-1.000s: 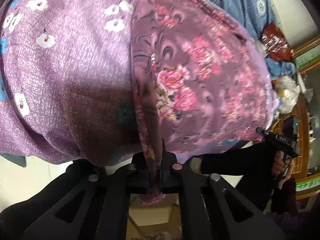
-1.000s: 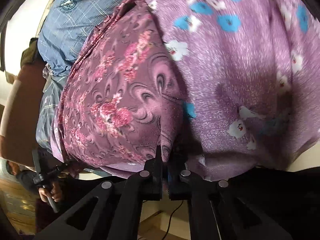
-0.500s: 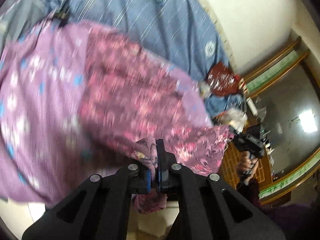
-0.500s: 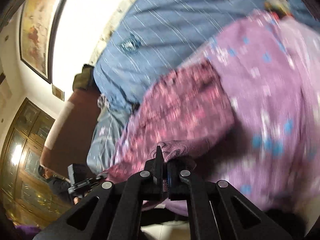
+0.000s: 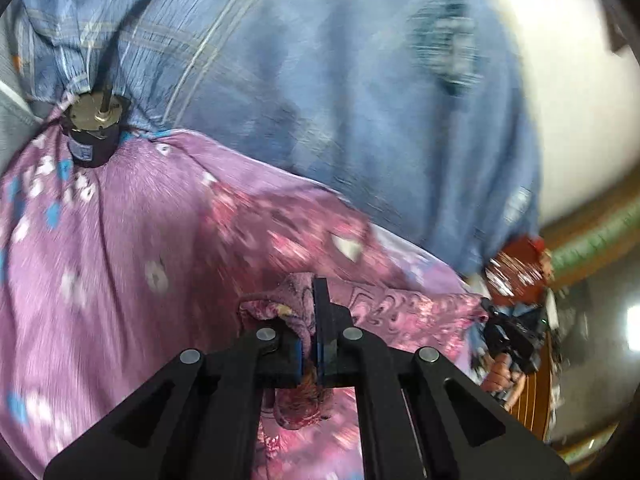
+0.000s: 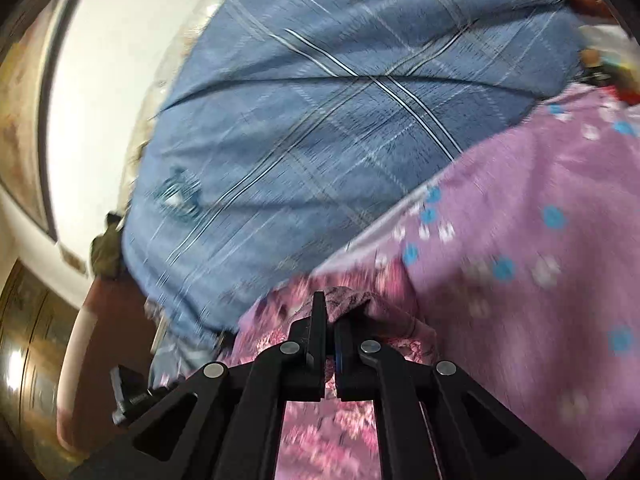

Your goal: Fold small clothes

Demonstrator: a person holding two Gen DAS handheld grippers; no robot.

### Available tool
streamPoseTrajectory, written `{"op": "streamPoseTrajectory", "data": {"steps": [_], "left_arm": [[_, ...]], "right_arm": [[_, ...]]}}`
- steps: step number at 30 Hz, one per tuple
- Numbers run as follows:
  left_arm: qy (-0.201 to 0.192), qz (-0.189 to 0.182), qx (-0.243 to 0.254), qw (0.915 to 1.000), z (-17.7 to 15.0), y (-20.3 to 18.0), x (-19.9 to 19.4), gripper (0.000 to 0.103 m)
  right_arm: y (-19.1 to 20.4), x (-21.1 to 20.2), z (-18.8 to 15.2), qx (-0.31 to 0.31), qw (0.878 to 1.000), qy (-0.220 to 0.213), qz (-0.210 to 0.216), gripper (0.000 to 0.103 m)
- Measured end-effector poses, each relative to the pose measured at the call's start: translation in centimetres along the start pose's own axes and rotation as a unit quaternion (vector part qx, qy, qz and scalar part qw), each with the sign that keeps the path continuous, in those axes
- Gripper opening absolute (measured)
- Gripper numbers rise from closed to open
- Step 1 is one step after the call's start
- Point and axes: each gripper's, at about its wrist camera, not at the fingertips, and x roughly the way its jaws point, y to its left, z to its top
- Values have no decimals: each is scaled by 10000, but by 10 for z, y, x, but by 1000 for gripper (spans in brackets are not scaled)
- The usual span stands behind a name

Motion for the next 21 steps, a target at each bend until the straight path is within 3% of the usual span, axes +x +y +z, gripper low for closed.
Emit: {"op": "streamPoseTrajectory", "data": {"steps": [2,4,5,6,8,11,13,15,16,19,21], "left_arm": [[79,171,-240,9995,12,18,24,2],[159,265,-530,9981,18,39,43,3],[183,229,-735,9969,19,51,51,3],[211,110,-831,9963,21,57,55,3],[180,-120,-1027,9945,24,67,53,5],[-357,-350,-960,9941,21,61,23,13],[-958,-204,-729,9925,16,49,-9,51],[-1844,-43,-757,9799,-3,37,-52,63],[-2006,3,-745,9768,-13,32,-61,65],[-1757,571,-573,9811,-58,4,-69,65],[-1544,741,-714,9826,-99,-6,-57,65]], "right_arm": [[-11,38,16,137,9999,76,-67,3],[-24,73,25,255,9993,184,-219,10],[-32,85,27,334,9985,238,-369,17],[-41,96,29,457,9975,290,-464,34],[-62,105,31,830,9956,217,-368,44],[-70,85,30,827,9962,-122,-230,44],[-57,63,23,420,9986,-217,-245,44],[-38,47,14,-22,9996,-146,-242,44],[-26,40,8,-250,9994,-37,-241,44],[10,45,-18,-781,9953,530,-214,44],[41,67,-47,-1242,9863,1065,-192,38]]}}
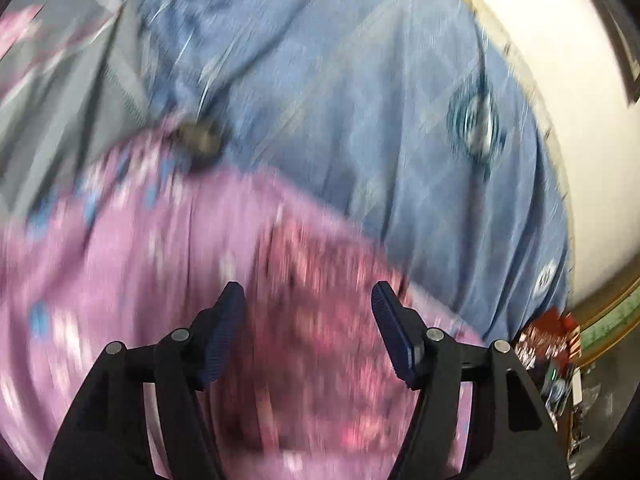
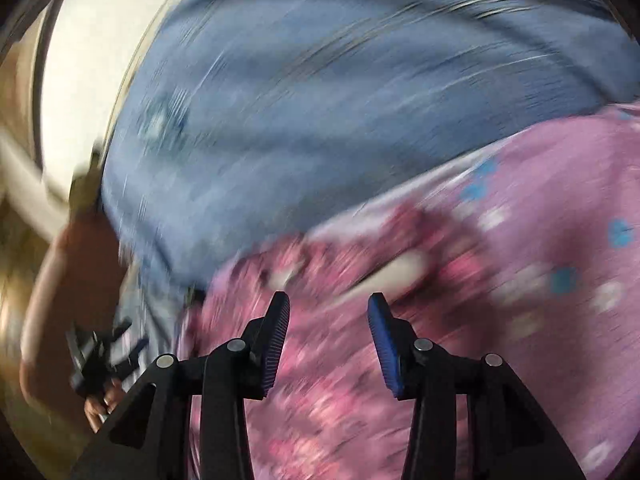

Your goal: Fold small clothes

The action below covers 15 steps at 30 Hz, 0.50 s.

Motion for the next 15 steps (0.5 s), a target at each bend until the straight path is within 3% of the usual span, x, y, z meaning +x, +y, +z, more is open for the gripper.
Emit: {"op": "streamPoseTrajectory", "data": {"steps": [4,6,8,11,12,13,15], "left_arm": [[411,215,-163,9988,-51,-1,21,65],[331,827,313,9955,-59,0,38,65],[394,1237,423,9906,-60,10,49,65],[493,965,83,9941,-49,30,55,49],[410,995,131,9941,-41,32,56,34],[317,1084,195,9934,-34,33,57,22],[80,1453,162,9892,-21,40,57,18]], "right_arm": [[65,66,-34,-824,9918,950,-206,30],[88,101,-51,-1141,9831,1381,-384,26],[101,133,-63,-1351,9753,1641,-597,26],[119,174,-46,-1809,9682,1353,-1072,22],[121,190,-29,-1795,9688,1211,-1207,20],[119,199,-16,-1689,9703,1086,-1349,20],[114,207,17,-1414,9737,410,-1741,20]]}}
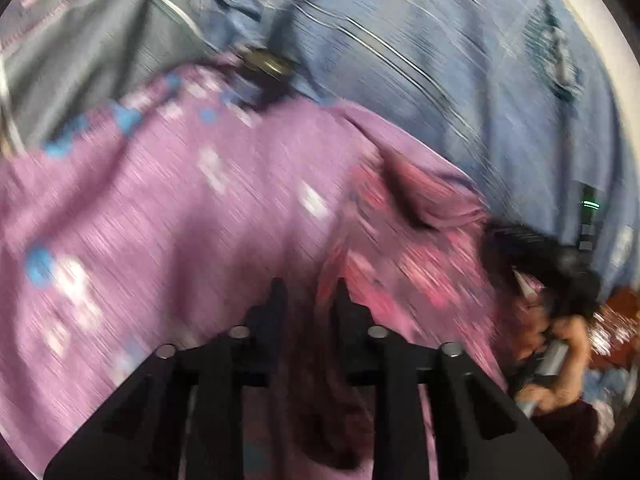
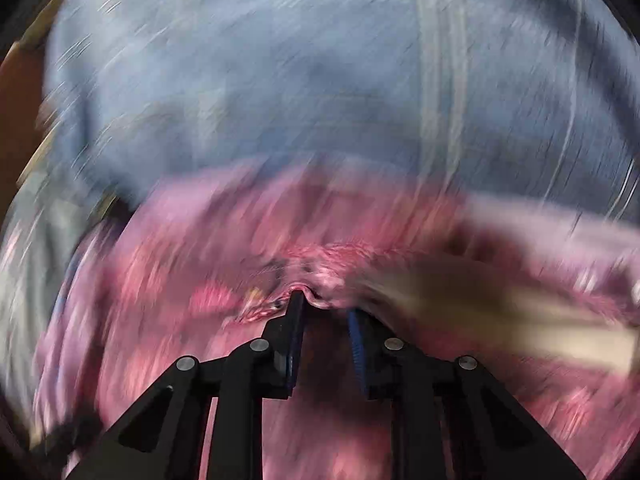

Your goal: Fold small clothes

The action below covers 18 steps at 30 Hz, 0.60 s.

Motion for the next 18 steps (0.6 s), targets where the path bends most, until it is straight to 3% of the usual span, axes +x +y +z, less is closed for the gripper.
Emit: {"op": "streamPoseTrajectory", "data": {"steps": [1,4,6,8,10,11,13,15,16,18], "left_arm": [[-93,69,-103,9999,3,4,-2,12],[-461,222,-82,9987,8,7,-20,12],[-451,-63,-31,9990,7,-3,-33,12],[-313,-277,94,9991,-2,-11,-44,24],[-217,-187,309,9991,-10,-18,-45,70],[-81,-90,502,9987,-19,-21,-42,75],[283,-64,674,9973,-25,-21,-32,75],[763,-509,615,9939,-34,-14,-20,73],[934,-843,534,9906,-38,-13,-19,60],[958,-1189,618,9863,-37,-17,-20,43]], "right_arm": [[-5,-7,8,167,9993,-337,-88,21],[-34,-54,14,709,9884,-1340,-97,27],[-49,-80,7,746,9870,-1423,11,27],[-65,-102,-7,586,9911,-1193,-55,27],[-79,-116,-29,396,9958,-798,-224,28],[-85,-119,-39,314,9974,-558,-328,27],[-103,-132,-72,195,9983,-220,-498,28],[-113,-141,-103,158,9985,-40,-515,28],[-113,-144,-113,171,9987,18,-475,28],[-115,-155,-139,215,9991,40,-353,28]]}}
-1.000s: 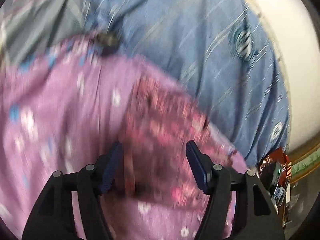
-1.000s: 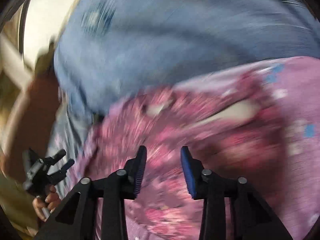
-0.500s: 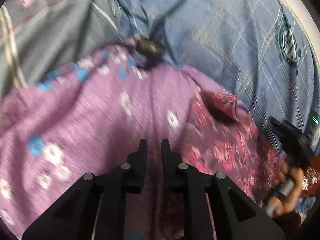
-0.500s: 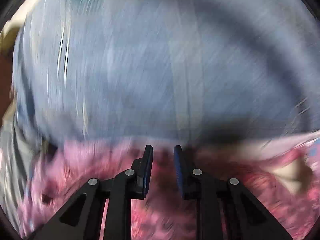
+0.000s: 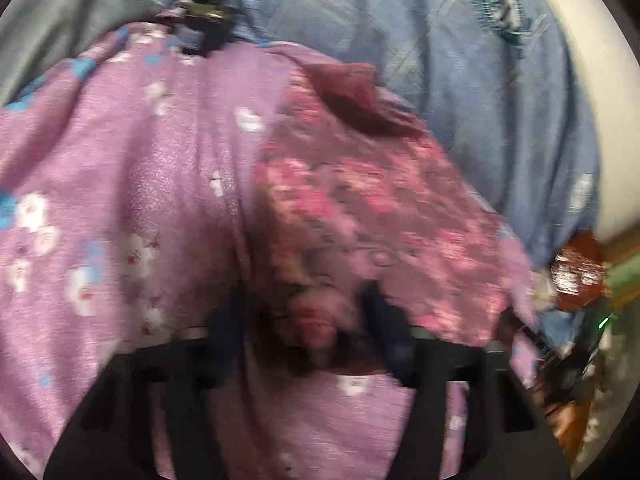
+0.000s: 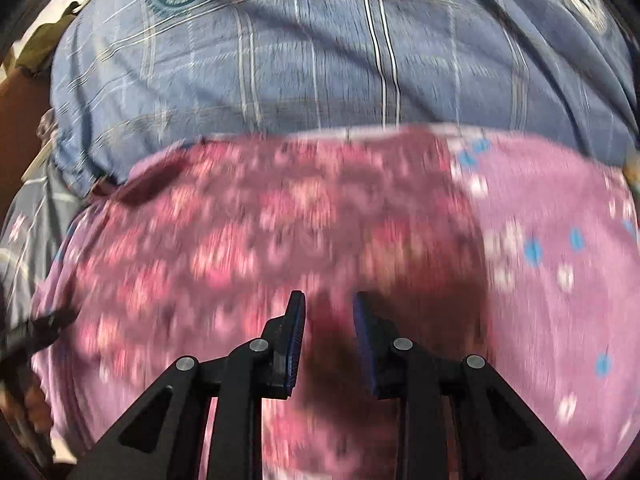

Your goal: Fold small clothes

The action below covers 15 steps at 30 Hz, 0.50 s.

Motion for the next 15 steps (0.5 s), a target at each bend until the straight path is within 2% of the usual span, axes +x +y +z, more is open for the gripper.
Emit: {"op": "streamPoseTrajectory", "data": {"steps": [3,6,7,9,10,12,13,14,15], "left_arm": [[-76,-56,340,9994,4,-2,-2,18],[7,-391,75,9992,14,13,-6,14],[1,-402,56,9992,14,16,-9,14],[-192,-284,95,9994,18,24,-29,12],[-310,-192,142,9992,19,25,-36,7],[-738,292,276,9965,20,31,-60,6],[-869,407,263,9950,21,35,-68,6],[-946,351,165,9948,22,41,-75,6],[-957,103,-32,9953,23,49,-79,7]], "right_arm": [[-10,-24,-31,370,9982,-235,403,28],[-20,-28,-53,893,9926,-277,780,32],[-21,-27,-58,973,9916,-300,795,32],[-24,-27,-70,1062,9909,-319,760,32],[-26,-28,-74,1103,9903,-331,779,32],[-31,-32,-78,1223,9874,-424,914,32],[-32,-32,-78,1242,9867,-440,947,32],[-34,-34,-78,1249,9863,-464,976,32],[-35,-36,-78,1269,9854,-485,1022,32]]}}
